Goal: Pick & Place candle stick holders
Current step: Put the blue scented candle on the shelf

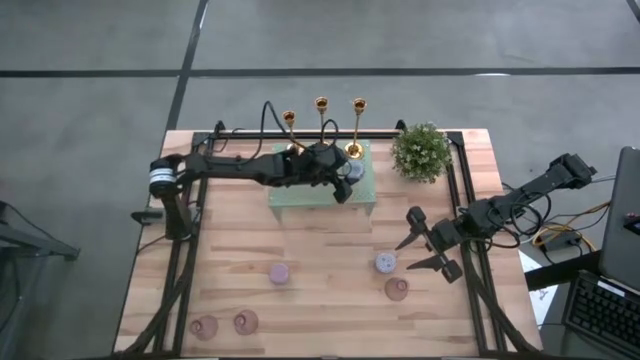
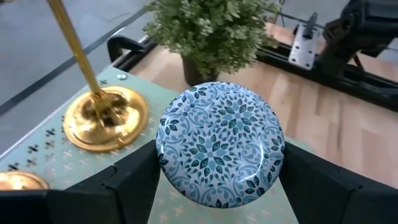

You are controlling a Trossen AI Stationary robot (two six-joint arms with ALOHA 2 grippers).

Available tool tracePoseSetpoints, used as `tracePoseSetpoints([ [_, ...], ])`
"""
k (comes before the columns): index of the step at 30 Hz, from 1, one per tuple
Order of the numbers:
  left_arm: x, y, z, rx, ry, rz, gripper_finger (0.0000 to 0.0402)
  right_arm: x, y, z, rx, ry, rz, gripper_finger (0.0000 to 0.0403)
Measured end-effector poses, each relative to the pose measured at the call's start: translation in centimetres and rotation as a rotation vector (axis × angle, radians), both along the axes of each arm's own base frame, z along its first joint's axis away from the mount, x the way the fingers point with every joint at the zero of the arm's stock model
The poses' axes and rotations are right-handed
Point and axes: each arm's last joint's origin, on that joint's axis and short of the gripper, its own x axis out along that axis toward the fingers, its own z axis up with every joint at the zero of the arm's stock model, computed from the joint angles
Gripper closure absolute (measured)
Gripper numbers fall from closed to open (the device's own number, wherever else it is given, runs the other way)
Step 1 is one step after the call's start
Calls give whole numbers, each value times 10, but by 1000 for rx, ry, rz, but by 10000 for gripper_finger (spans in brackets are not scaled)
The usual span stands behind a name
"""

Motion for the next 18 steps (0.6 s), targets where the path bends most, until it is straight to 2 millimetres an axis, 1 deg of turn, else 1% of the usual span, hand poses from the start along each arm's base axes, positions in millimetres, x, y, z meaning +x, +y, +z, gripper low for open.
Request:
tracePoseSetpoints([
  [5, 6, 8, -3, 4, 9, 17, 108, 0, 0, 0, 0, 3, 0, 175],
  [13, 20, 12, -9, 2, 107, 19, 108, 0, 0, -1, 1, 5, 0, 175],
  [18, 20, 15, -6, 23, 114, 38, 108, 1, 0, -1, 4, 10, 0, 175],
])
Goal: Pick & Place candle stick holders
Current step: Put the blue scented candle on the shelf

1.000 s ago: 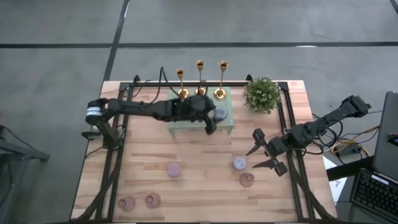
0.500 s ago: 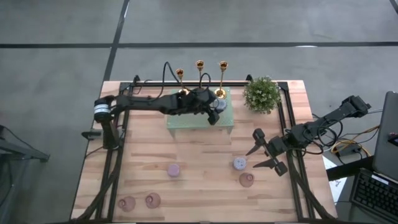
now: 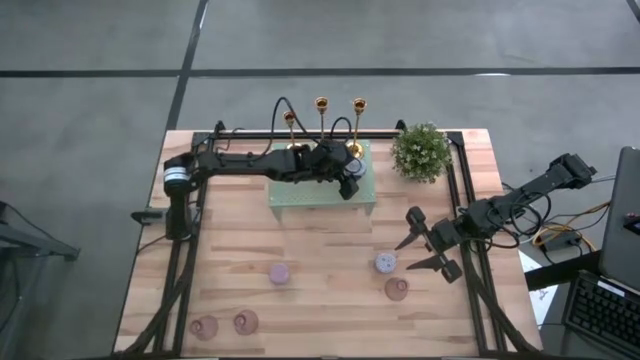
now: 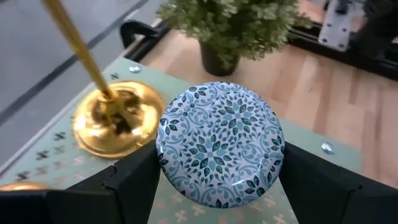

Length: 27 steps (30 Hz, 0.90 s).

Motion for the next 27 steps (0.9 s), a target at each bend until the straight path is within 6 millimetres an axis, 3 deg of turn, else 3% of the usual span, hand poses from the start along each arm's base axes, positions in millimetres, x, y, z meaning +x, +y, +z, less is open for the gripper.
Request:
tracePoseSetpoints([
  [14, -3, 6, -2, 25, 18, 12, 107, 0, 0, 0, -4, 0, 0, 175],
  [27, -3, 6, -1, 38, 11, 15, 68, 0, 0, -2, -6, 4, 0, 175],
])
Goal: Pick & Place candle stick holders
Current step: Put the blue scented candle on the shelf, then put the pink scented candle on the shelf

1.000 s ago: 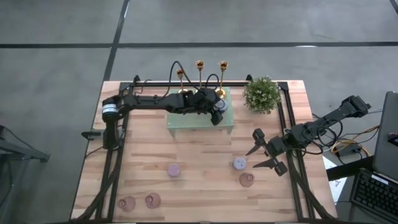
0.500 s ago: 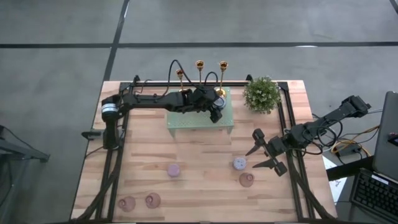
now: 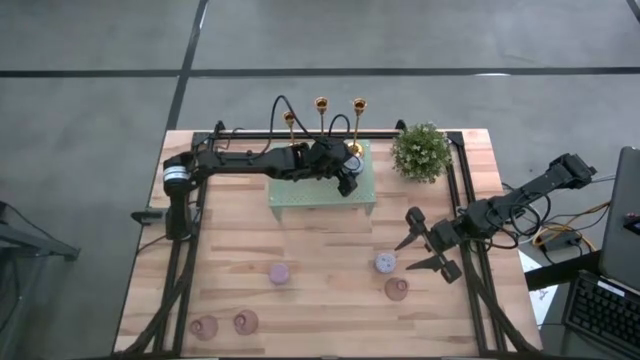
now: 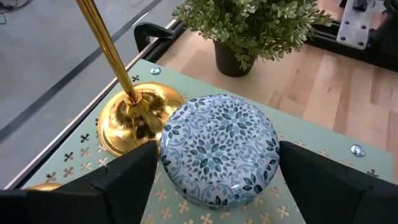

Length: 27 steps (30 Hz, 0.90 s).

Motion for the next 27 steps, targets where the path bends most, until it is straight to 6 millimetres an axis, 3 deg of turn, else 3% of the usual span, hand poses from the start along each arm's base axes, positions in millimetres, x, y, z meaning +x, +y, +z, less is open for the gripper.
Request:
tracePoseSetpoints([
  [7, -9, -5, 11, -4, 41, -45, 66, 0, 0, -1, 5, 4, 1, 175],
  [13, -40, -30, 32, -27, 171, -101, 65, 0, 0, -1, 5, 4, 2, 175],
  [20, -77, -93, 33, -41, 362, -272, 67, -1, 0, -4, 4, 8, 2, 175],
  [27, -109, -155, -6, -87, 535, -406, 65, -1, 0, -4, 25, 19, 2, 175],
])
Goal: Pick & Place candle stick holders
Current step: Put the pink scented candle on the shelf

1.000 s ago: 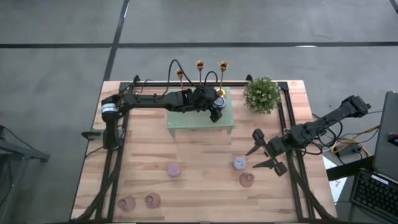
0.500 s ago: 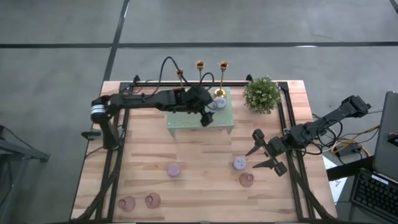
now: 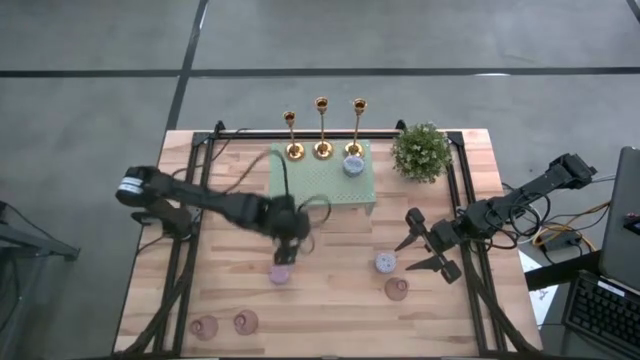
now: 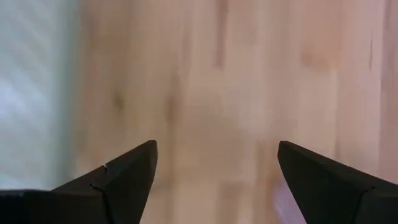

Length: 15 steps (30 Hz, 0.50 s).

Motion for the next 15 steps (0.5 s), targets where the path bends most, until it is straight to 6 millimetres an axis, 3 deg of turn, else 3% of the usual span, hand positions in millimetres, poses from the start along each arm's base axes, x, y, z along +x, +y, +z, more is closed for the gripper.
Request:
tracePoseSetpoints([
  [7, -27, -34, -42, -70, 143, 76, 65, 0, 0, 0, 3, 2, -1, 175],
  [15, -38, -41, -70, -157, 194, 150, 67, 0, 0, 0, 0, -1, -3, 175],
])
